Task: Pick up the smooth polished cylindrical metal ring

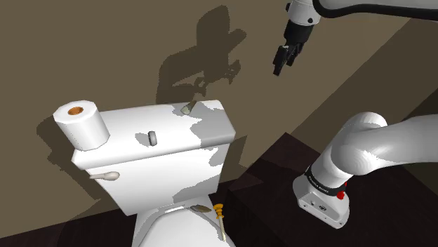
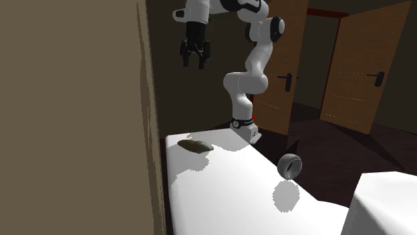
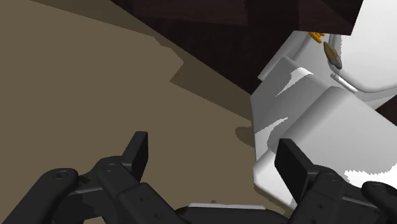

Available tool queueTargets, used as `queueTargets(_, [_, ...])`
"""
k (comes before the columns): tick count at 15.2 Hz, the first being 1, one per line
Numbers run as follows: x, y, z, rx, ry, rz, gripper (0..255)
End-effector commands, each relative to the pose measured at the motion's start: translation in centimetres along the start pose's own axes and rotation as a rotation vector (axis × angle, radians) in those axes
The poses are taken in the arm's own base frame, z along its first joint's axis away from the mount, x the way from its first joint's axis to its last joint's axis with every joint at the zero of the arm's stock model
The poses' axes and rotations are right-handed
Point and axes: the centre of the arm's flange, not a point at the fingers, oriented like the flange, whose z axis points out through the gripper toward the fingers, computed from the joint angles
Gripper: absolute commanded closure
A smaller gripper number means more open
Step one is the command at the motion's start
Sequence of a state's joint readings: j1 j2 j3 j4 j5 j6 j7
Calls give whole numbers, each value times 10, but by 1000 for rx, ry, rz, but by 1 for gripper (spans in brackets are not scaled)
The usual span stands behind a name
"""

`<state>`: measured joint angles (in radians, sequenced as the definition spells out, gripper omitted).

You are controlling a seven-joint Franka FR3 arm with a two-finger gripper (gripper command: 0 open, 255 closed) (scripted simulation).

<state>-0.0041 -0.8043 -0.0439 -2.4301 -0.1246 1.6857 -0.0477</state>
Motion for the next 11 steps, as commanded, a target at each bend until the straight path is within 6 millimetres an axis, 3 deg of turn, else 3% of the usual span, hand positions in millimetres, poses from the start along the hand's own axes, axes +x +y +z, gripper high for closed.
queueTargets(1, [0,0,0,0,0,0,0])
queueTargets(11, [29,-122,31,23,-17,89,0])
